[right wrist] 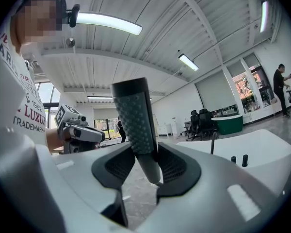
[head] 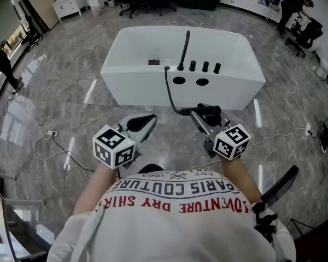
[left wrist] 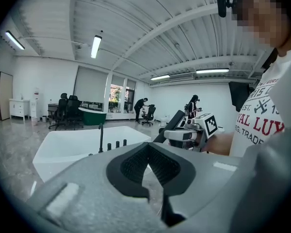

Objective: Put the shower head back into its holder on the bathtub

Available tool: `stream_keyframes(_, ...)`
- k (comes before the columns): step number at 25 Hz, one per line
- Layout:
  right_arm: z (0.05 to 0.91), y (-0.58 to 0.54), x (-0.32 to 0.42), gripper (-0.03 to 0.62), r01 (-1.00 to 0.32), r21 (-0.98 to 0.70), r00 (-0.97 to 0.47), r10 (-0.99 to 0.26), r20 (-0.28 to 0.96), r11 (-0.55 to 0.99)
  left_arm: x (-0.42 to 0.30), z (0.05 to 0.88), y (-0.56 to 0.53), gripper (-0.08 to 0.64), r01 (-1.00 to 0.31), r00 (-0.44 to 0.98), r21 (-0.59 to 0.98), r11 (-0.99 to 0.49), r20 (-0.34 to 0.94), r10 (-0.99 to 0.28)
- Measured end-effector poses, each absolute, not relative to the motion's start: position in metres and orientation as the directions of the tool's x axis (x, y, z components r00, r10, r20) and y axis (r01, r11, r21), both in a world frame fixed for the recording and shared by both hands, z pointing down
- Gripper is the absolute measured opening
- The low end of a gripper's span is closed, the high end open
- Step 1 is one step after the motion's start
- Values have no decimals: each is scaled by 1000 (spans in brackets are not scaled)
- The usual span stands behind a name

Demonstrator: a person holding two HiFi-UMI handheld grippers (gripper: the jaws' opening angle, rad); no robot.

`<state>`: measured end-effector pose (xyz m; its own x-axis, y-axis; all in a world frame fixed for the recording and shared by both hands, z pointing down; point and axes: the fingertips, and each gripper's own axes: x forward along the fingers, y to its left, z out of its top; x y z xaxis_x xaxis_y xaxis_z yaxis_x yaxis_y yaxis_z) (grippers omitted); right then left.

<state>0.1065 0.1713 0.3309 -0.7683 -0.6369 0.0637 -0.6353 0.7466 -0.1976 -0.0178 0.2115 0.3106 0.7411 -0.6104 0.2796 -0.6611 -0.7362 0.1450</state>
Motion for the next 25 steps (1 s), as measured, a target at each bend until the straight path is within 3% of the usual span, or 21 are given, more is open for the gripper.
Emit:
stream_keyframes(15,316,152,126,144,-640,-200,-757,-653,-1,742,-9,315,206,2,-650,750,119,-751,260,-608)
stream_keyframes(25,312,78,109,141,-646,-248,-737,-674,-43,722,-43,362,126,2,-664,743,226,-713,308,-594)
